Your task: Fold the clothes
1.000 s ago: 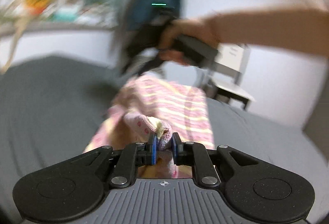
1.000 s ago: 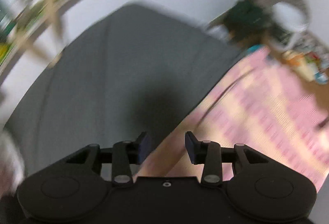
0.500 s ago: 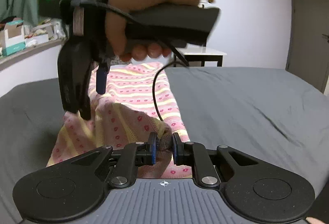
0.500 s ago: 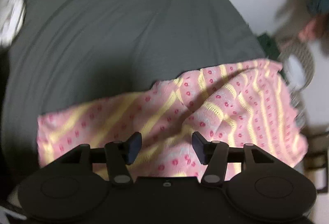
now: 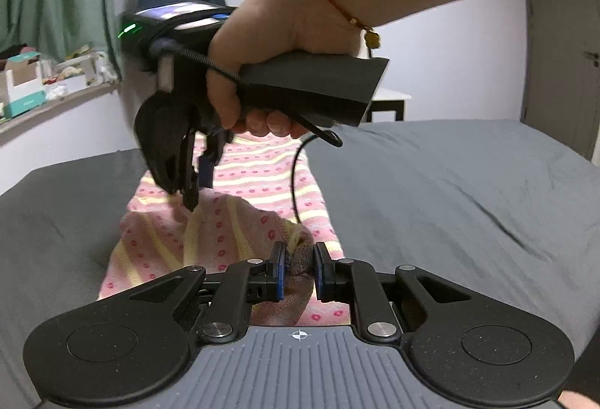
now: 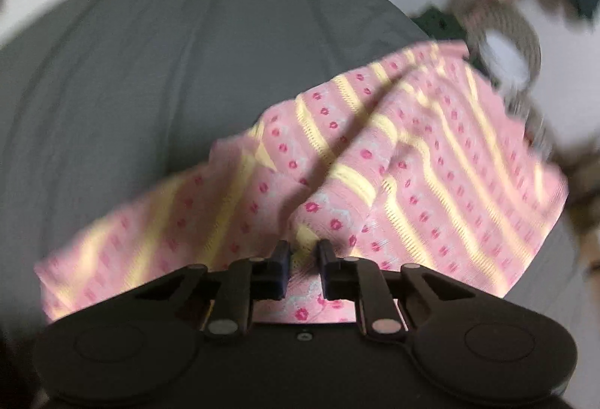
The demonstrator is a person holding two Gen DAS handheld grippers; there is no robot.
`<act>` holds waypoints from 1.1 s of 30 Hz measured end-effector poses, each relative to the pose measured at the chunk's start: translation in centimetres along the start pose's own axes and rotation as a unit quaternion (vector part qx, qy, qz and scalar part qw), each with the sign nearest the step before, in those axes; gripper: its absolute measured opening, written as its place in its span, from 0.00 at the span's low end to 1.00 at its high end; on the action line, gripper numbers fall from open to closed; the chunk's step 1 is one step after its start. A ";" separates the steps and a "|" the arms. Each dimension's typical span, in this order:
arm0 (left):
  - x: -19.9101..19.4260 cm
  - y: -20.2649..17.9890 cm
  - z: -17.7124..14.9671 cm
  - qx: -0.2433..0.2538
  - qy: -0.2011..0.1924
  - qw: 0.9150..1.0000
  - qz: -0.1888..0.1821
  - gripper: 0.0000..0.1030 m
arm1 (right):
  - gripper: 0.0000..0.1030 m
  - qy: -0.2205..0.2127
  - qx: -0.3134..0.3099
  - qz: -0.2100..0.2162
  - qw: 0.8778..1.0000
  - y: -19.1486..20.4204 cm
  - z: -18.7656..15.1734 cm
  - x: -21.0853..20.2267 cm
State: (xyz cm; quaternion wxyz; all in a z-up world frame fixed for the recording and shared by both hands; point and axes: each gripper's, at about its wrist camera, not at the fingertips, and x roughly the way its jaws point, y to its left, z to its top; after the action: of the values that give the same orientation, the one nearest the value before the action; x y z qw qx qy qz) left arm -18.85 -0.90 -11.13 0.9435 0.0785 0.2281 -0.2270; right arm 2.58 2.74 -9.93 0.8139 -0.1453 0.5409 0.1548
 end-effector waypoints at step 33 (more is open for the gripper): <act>0.1 13.5 -6.3 -0.501 0.016 0.849 0.167 0.15 | 0.12 -0.029 0.057 0.040 0.997 3.6 6.4 2.2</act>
State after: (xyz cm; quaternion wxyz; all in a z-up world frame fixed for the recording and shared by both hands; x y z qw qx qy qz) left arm -15.03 12.59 -16.11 0.8746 -0.3645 0.3095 0.0804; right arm 7.26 8.85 -9.83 0.8291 -0.0721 0.5308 0.1599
